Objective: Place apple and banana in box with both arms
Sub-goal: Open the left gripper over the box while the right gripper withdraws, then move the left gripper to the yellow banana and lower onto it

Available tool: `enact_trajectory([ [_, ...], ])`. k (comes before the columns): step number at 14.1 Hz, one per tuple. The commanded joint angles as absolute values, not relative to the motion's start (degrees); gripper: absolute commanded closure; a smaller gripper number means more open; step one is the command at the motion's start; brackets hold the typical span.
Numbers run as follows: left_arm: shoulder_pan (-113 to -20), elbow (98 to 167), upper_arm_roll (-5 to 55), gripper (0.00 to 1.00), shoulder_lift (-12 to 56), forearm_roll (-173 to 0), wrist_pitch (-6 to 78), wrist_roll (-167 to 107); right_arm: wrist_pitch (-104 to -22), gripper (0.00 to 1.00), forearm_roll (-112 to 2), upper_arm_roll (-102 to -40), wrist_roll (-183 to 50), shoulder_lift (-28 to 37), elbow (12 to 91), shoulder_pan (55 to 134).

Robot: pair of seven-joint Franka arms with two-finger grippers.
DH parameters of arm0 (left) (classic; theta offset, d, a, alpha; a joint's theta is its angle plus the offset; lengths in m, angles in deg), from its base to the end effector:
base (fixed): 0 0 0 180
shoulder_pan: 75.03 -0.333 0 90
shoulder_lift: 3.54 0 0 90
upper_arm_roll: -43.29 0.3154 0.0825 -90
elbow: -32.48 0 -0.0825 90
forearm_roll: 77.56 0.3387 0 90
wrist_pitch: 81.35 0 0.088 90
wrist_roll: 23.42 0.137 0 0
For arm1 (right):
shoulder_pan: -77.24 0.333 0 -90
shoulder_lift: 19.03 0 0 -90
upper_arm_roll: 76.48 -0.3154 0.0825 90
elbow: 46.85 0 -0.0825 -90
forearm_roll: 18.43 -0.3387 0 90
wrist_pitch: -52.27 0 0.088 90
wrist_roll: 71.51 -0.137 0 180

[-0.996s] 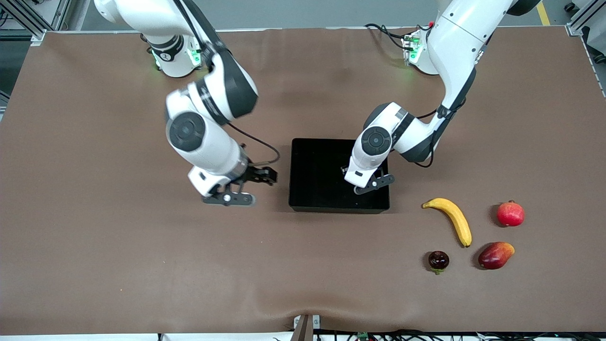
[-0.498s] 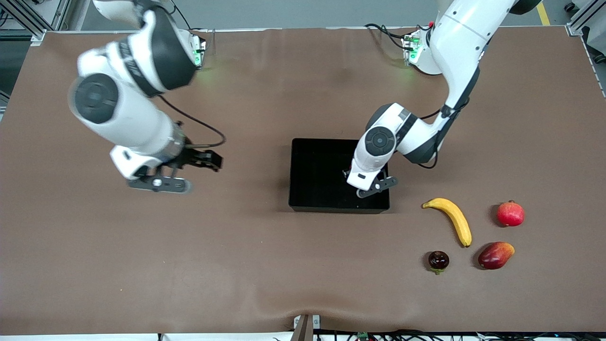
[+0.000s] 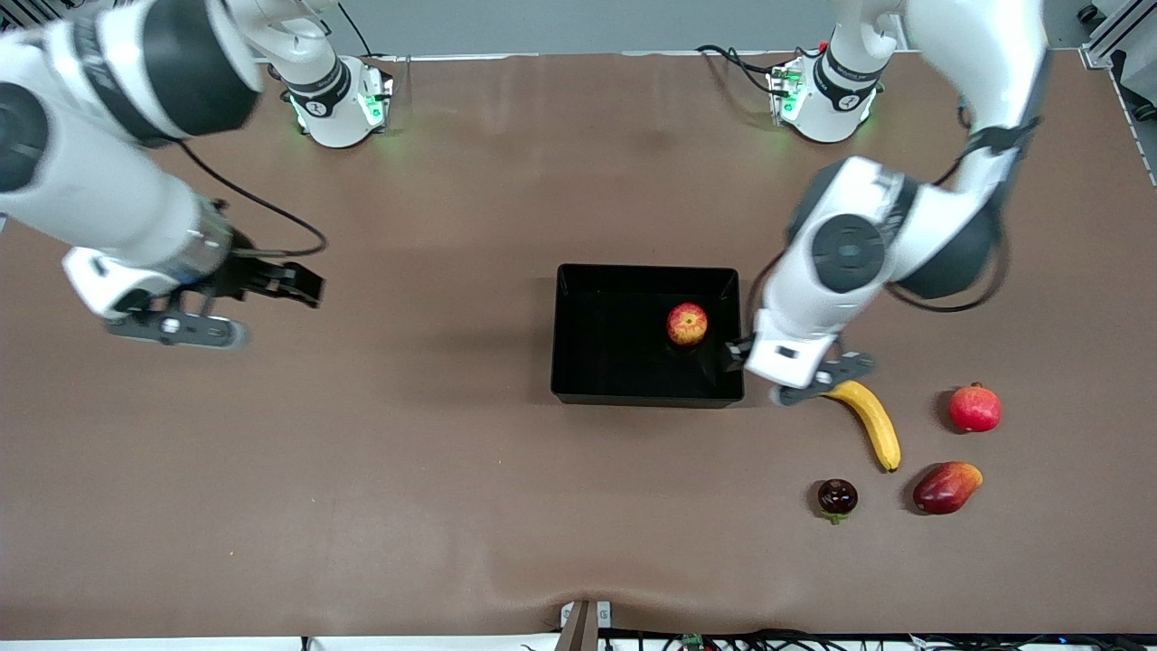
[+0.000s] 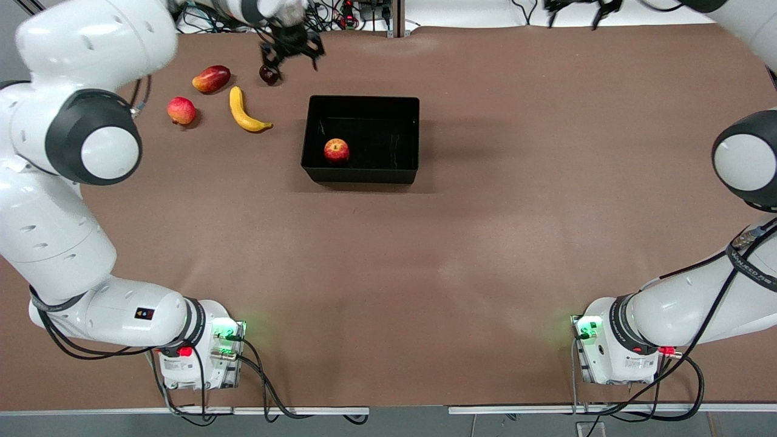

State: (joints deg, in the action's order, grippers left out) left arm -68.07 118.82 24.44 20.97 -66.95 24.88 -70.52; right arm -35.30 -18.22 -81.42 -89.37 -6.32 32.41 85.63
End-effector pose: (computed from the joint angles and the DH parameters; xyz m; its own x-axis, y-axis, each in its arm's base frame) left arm 0.5848 -0.2298 0.4098 0.9431 0.3323 -0.0096 0.3309 -0.9411 -0.0692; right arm 0.5543 0.1253 0.5504 0.9938 -0.0805 -0.0769 -0.0800 -0.9968 0.0087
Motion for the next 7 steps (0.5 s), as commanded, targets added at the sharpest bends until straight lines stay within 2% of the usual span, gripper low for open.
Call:
enact_trajectory([
  [1, -73.95, 118.79, 24.13, 0.00, 20.11, -65.96, 22.11, -62.30, -35.01, 0.00, -17.20, -83.33, -82.78, -11.55, 36.20, 80.07],
  [7, -83.46, 121.16, 24.22, 0.00, 23.00, -65.87, 24.72, -53.04, -30.62, 0.00, -16.85, -82.46, -72.04, -14.63, 38.32, 75.22],
])
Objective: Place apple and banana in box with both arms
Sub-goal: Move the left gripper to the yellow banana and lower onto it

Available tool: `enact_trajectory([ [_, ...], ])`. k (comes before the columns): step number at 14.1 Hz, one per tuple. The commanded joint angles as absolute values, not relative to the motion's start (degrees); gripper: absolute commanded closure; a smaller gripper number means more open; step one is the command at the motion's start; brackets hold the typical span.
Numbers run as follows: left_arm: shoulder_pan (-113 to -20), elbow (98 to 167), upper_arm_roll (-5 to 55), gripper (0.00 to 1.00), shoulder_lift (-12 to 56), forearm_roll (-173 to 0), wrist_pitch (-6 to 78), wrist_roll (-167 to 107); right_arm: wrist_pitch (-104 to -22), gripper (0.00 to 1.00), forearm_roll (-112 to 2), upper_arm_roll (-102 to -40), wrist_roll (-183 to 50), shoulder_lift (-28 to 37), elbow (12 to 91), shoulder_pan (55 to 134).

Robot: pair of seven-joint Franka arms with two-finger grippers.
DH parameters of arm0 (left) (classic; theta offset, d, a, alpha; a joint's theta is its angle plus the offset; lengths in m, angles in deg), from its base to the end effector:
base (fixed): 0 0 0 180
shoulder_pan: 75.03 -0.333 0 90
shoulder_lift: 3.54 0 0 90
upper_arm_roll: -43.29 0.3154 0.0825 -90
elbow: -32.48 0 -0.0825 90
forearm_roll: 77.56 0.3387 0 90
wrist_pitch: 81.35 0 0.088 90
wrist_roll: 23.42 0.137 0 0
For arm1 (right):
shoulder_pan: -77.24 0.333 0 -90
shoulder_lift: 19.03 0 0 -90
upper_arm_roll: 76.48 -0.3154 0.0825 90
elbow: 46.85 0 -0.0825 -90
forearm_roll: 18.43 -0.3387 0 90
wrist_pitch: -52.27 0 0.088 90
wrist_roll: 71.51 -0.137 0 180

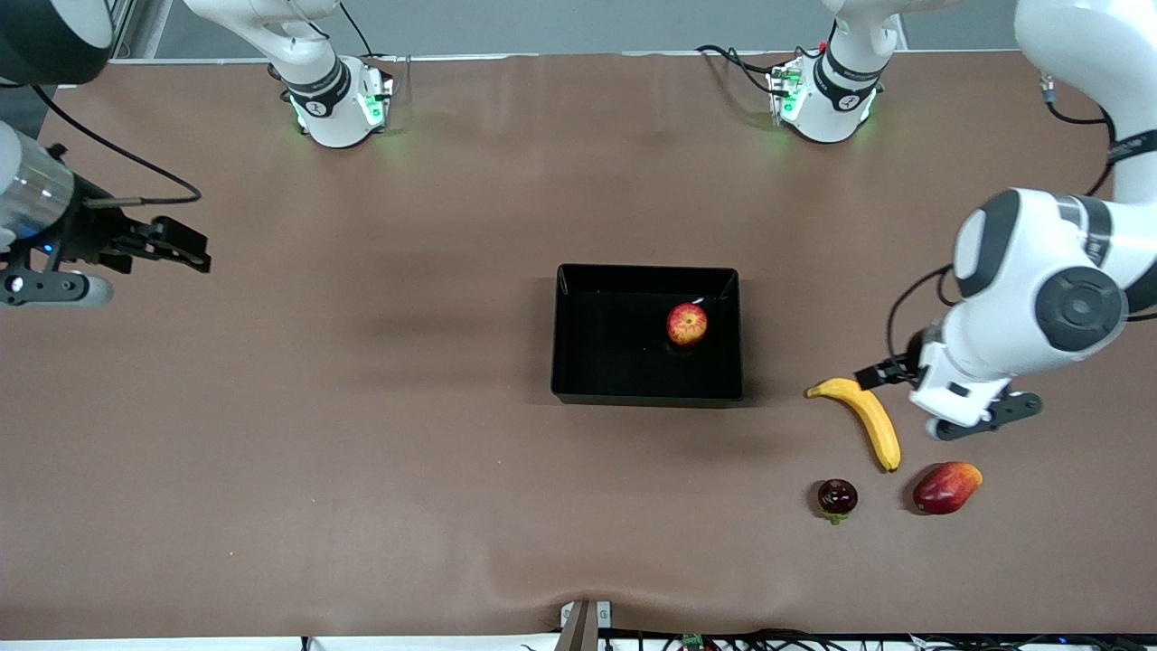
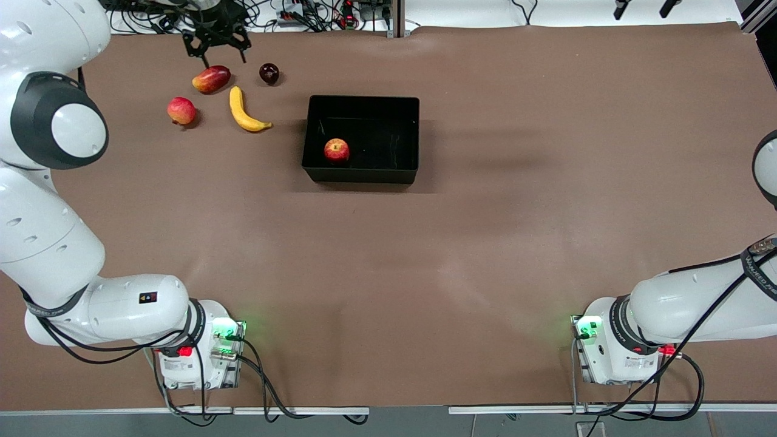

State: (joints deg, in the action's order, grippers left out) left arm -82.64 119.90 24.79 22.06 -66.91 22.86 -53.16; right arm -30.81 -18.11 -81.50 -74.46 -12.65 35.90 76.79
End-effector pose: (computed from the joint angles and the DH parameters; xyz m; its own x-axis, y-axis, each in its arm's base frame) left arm 0.6169 -0.0711 0.3874 0.9520 0.2911 -0.0950 0.2824 -0.9546 -0.0947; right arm 0.5260 0.0385 0.5796 0.9941 0.0276 -0.1050 0.0279 -0.9996 0.0013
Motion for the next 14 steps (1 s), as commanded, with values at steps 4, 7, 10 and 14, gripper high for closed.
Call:
enact_trajectory([
  [4, -84.61, 121.69, 24.30, 0.00, 27.21, -65.96, 29.73, -54.18, -31.05, 0.00, -16.85, -81.41, -71.34, -14.55, 38.58, 75.13],
  [7, -87.32, 123.08, 24.30, 0.00, 29.94, -65.96, 33.59, -54.71, -30.70, 0.00, -16.85, -79.56, -67.22, -14.72, 39.63, 75.04],
  [10, -89.61, 126.96, 24.48, 0.00, 30.56, -65.87, 39.83, -54.62, -29.74, 0.00, -17.64, -78.76, -65.18, -15.68, 40.69, 74.87],
  [14, -90.41, 127.14, 24.57, 0.08, 32.05, -65.87, 41.60, -54.80, -28.33, 0.00, -18.08, -77.54, -65.01, -16.92, 40.87, 74.34],
])
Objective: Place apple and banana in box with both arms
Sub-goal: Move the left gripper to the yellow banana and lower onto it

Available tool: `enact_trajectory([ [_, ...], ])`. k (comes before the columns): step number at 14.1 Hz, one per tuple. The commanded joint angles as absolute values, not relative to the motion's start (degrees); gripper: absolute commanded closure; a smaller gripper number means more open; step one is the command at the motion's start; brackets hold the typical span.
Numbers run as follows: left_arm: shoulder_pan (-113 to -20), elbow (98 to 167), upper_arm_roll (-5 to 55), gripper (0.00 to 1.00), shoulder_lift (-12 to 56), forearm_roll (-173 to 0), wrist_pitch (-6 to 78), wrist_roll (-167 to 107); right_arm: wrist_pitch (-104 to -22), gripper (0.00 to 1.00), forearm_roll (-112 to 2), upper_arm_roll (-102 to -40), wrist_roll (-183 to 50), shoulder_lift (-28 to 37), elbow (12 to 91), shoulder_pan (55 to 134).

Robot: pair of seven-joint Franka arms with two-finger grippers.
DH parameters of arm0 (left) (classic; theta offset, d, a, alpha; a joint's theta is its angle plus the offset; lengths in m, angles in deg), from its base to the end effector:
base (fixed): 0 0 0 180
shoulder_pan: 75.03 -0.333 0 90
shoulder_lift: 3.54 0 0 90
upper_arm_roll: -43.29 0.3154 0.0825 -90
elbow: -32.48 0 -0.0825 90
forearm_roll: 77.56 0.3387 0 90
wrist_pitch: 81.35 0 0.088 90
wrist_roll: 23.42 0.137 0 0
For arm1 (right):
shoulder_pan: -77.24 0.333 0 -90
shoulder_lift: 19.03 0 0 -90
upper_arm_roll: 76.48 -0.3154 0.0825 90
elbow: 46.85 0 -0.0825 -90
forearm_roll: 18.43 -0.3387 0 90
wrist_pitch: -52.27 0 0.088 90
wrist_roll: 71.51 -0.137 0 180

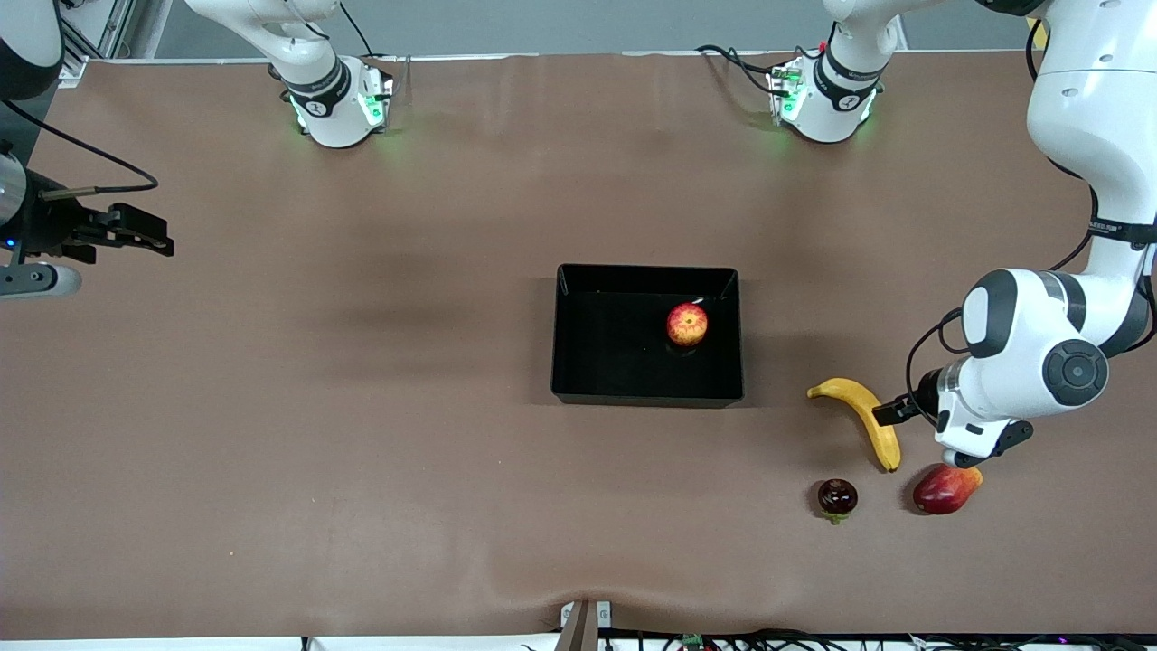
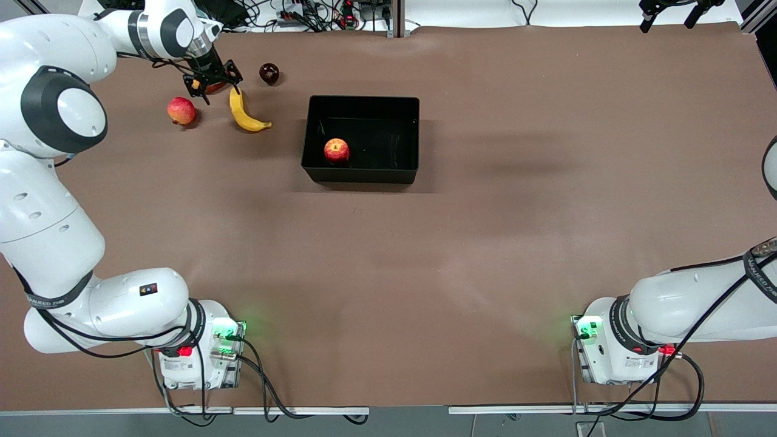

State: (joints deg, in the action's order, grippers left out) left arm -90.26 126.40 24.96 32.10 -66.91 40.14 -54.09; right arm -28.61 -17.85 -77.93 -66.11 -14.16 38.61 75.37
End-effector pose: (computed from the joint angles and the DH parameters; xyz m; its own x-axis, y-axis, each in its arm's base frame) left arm 0.6352 0.0008 0.2565 0.9066 0.4079 -0.1080 0.4082 -0.9127 -0.0207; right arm 0.5124 -0.0058 0.5712 0.9827 0.0856 -0.1642 0.0855 -0.9963 -0.0075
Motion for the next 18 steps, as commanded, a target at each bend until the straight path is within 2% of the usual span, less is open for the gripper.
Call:
enact_trajectory([
  [1, -90.41, 127.14, 24.57, 0.11, 33.19, -65.87, 42.74, -54.88, -28.24, 0.00, -18.60, -77.19, -64.92, -17.27, 40.87, 74.34],
  [7, -90.50, 127.66, 24.66, 0.32, 37.15, -65.87, 46.26, -54.71, -27.63, 0.00, -21.41, -75.60, -63.43, -17.27, 41.05, 74.16],
  [8, -90.50, 127.75, 24.74, 0.51, 37.33, -65.87, 46.26, -54.71, -27.71, 0.00, -21.42, -75.60, -63.43, -17.27, 40.78, 74.25],
  [9, -90.41, 127.84, 24.74, 0.79, 37.24, -65.87, 46.26, -54.80, -27.54, 0.00, -21.59, -75.60, -63.34, -17.18, 40.87, 74.16],
  [10, -90.32, 127.93, 24.74, 1.00, 37.24, -65.87, 46.26, -54.80, -26.58, 0.00, -21.59, -75.60, -63.34, -17.10, 40.96, 74.16],
  [13, -90.06, 128.02, 24.57, 1.00, 36.02, -65.87, 45.04, -54.71, -26.31, 0.00, -21.59, -75.60, -63.51, -17.36, 40.52, 74.16],
  [15, -89.53, 127.67, 23.87, 1.00, 32.17, -65.87, 39.79, -54.62, -26.57, 0.00, -21.33, -75.60, -63.43, -17.27, 40.52, 74.25],
  [18, -89.09, 126.97, 18.44, 1.00, 25.92, -66.39, 31.61, -54.97, -26.31, 0.00, -20.72, -75.51, -63.16, -17.27, 40.52, 74.16],
])
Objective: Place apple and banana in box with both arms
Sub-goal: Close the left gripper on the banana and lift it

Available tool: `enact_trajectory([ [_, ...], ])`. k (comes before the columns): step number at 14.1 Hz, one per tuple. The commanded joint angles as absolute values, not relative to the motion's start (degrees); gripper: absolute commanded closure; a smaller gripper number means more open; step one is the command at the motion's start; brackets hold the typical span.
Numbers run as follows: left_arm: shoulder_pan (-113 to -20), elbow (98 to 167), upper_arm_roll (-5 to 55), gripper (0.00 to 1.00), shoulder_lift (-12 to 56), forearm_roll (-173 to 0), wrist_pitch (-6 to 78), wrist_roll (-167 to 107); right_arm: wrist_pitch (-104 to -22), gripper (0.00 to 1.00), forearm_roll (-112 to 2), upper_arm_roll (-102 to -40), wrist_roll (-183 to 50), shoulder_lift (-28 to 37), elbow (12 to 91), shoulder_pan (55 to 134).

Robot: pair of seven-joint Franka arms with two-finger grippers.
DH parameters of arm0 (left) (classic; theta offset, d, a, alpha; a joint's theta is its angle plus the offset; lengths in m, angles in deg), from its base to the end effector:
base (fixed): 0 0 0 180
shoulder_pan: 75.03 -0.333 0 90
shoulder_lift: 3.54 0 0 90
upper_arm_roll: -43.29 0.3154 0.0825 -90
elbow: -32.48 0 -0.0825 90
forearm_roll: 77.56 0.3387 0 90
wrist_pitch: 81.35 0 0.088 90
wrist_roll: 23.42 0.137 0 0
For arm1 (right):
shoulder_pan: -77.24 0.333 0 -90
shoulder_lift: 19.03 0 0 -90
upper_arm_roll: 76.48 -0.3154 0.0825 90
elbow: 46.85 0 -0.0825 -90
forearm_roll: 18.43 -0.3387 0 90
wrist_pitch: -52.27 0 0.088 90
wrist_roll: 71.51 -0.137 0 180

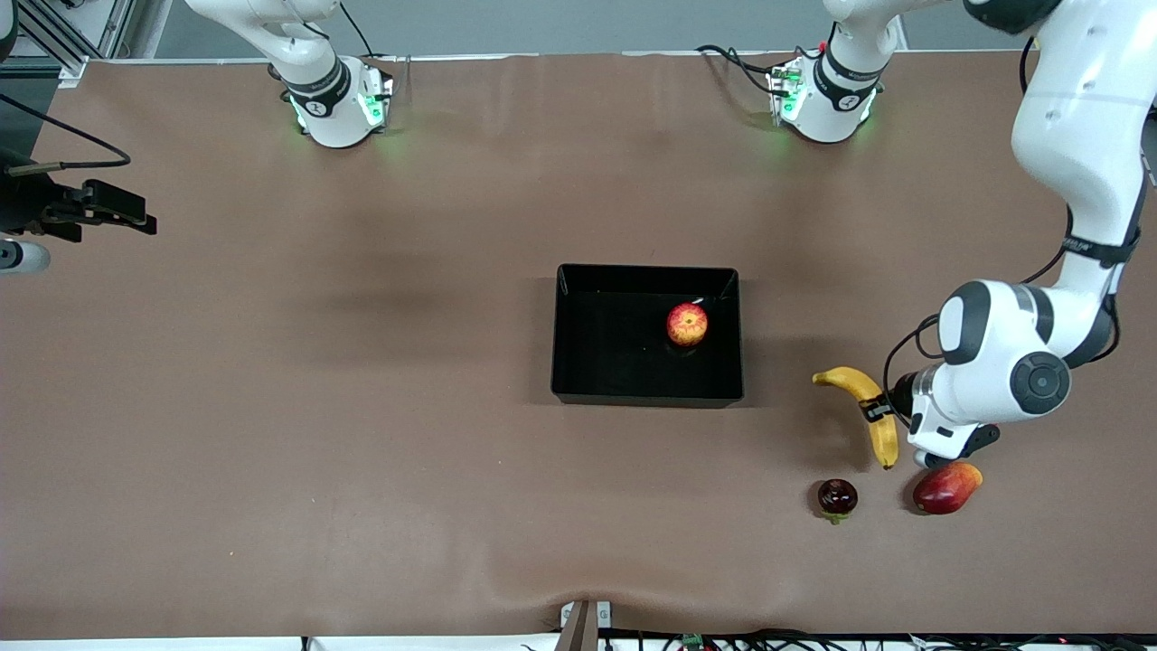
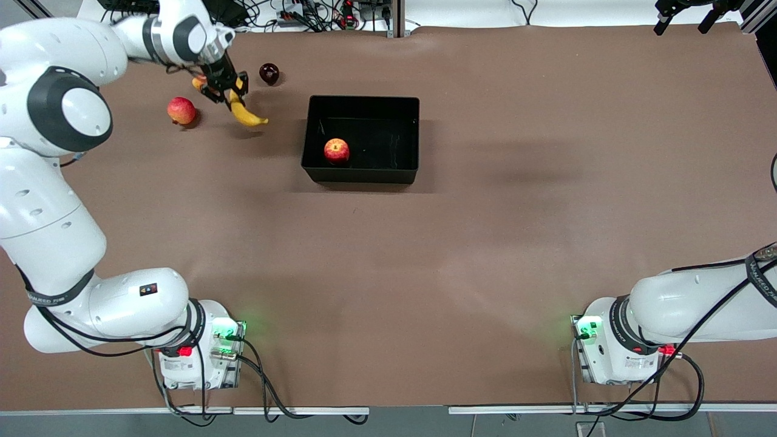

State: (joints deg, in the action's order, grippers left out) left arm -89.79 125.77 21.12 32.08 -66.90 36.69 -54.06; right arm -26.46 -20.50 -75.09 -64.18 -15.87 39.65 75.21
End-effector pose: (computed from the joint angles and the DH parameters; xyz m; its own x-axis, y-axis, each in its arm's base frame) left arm 0.6292 -0.0397 0.2637 0.9258 0.3451 -0.1541 0.3480 -0.9374 -0.0081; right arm 0.4978 -0.0239 0.5768 0.9801 0.0760 -0.1835 0.0662 -0.9961 -0.0587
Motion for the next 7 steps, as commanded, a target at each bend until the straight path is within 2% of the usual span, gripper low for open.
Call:
enact_trajectory([
  [1, -89.09, 126.53, 16.68, 1.00, 24.78, -66.57, 30.54, -55.58, -26.31, 0.00, -20.63, -75.51, -63.16, -17.27, 40.52, 74.16],
  [4, -87.95, 124.86, 10.44, 1.00, 24.59, -66.57, 30.36, -62.93, -26.57, 0.00, -20.45, -75.43, -63.16, -17.27, 40.43, 74.16],
  [7, -81.03, 122.94, 9.10, 1.00, 25.46, -66.13, 30.36, -76.10, -28.59, 0.00, -20.45, -74.99, -63.42, -17.27, 40.34, 74.16],
])
